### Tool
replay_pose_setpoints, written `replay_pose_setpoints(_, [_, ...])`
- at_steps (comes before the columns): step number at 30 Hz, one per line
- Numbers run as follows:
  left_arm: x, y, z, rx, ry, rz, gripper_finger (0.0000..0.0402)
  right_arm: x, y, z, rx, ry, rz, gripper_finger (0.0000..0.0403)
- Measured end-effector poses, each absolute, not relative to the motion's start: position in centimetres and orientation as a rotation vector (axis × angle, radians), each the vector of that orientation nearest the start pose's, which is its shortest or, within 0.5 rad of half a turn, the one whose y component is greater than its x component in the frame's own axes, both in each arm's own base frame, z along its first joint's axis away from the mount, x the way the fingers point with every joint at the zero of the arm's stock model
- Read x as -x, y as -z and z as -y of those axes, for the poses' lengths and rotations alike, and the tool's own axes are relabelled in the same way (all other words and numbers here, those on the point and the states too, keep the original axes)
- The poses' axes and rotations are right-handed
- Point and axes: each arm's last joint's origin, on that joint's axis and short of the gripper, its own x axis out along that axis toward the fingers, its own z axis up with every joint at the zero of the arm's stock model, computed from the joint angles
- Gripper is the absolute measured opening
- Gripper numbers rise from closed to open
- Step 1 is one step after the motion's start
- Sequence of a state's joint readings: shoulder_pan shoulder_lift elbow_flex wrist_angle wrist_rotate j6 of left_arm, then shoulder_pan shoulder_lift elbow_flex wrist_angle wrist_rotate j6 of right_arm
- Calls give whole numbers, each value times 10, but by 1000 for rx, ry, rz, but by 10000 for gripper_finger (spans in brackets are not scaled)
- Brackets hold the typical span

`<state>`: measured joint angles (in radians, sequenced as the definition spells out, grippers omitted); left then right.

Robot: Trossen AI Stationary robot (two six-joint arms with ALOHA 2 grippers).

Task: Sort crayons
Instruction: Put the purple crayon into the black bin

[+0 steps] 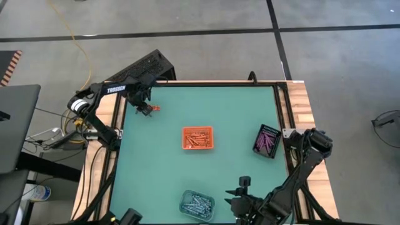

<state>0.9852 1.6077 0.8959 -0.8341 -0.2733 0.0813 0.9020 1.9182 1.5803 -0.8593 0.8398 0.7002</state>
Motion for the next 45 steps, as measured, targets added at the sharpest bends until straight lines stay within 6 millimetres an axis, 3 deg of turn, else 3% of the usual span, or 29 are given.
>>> replay_pose_setpoints(17, [-143, -144, -225, 622, -1007, -1582, 136, -261, -246, -295, 245, 205, -715, 132])
replay_pose_setpoints(35, [-146, -139, -229, 642, -974, -1677, 7, -260, -246, -296, 246, 204, -715, 132])
replay_pose_setpoints(45, [-147, -143, -230, 666, -946, -1671, 0, -260, -246, -296, 246, 203, -715, 132])
